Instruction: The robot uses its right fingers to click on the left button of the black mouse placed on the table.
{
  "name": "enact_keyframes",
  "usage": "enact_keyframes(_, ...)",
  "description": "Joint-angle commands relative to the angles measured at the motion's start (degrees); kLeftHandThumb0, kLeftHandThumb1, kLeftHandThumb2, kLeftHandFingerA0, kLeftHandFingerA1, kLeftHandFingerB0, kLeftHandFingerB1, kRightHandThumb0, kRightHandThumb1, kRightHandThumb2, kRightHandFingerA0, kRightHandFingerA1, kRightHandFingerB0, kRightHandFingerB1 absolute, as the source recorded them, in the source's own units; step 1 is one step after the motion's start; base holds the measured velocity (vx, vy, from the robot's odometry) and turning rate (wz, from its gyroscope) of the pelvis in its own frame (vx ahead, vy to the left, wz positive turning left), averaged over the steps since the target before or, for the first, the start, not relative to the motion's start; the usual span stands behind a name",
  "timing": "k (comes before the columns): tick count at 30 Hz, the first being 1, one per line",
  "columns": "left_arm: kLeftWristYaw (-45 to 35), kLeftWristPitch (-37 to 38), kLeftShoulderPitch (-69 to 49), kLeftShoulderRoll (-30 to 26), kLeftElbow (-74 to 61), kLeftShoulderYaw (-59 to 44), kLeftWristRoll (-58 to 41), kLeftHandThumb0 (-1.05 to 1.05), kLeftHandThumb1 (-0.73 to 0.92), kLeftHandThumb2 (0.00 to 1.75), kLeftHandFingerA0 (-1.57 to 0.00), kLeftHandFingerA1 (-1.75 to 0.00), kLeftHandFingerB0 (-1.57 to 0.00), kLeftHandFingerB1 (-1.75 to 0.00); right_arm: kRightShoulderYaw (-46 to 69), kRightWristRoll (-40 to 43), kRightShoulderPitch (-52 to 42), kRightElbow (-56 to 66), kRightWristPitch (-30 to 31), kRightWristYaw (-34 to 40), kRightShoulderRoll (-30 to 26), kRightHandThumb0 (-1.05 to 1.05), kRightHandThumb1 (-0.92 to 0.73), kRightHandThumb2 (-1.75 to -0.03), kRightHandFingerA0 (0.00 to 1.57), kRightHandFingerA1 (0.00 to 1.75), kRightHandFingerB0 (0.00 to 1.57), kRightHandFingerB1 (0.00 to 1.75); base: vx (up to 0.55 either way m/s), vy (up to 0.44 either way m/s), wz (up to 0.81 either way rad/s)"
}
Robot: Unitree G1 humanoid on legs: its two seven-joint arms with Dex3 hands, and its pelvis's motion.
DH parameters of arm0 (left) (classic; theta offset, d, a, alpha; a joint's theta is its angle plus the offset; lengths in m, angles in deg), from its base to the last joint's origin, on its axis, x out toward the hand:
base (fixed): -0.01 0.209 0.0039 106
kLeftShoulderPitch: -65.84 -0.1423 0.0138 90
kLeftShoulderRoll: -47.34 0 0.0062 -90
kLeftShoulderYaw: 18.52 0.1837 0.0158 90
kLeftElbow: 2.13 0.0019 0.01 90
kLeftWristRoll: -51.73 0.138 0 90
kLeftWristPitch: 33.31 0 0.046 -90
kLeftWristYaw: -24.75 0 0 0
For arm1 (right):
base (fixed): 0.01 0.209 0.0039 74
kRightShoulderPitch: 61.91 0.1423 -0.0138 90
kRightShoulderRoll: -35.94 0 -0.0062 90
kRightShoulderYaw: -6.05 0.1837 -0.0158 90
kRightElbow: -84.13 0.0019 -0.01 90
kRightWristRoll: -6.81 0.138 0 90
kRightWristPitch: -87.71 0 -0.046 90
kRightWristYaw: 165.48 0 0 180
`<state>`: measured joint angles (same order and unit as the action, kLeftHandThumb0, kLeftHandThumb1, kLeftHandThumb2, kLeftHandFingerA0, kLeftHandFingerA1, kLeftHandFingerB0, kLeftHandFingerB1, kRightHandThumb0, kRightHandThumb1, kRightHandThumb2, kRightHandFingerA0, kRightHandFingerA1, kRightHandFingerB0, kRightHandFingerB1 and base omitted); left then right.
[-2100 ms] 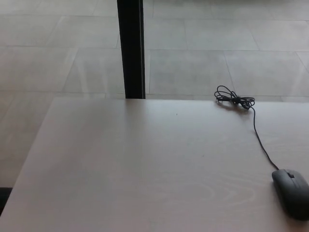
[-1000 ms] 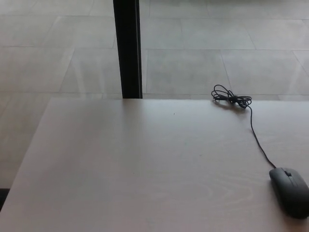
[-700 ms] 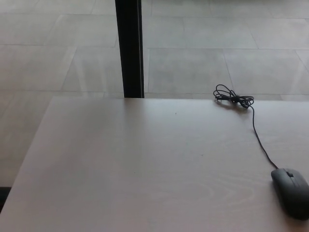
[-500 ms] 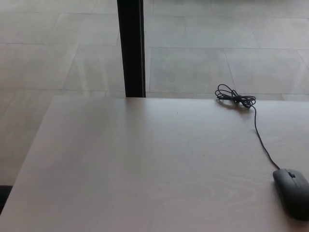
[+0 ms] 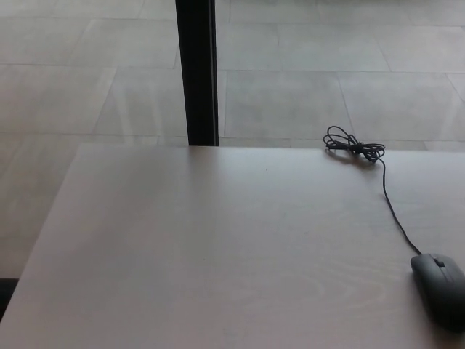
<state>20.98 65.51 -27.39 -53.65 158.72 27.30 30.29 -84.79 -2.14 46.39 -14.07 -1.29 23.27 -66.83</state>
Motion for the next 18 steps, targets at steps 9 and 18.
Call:
enact_keyframes(9, 0.9, 0.4, -0.1, -1.8, 0.0, 0.4, -1.1, -0.86, 0.92, 0.76, -0.91, -0.59, -0.68, -0.50, -12.5, -16.4, 3.1, -12.7, -9.7, 0.6, -5.7, -0.77, -0.89, -0.67, 0.57, 0.52, 0.45, 0.36, 0.00, 0.000, 0.00)
enact_keyframes(18, 0.3, 2.2, -0.6, -1.5, 0.0, 1.1, -0.4, -0.86, 0.92, 0.77, -0.86, -0.57, -0.65, -0.51, -14.7, -20.1, 4.7, -19.4, -16.1, 2.8, -9.8, -0.76, -0.90, -0.67, 0.48, 0.43, 0.45, 0.37, 0.00, 0.000, 0.00)
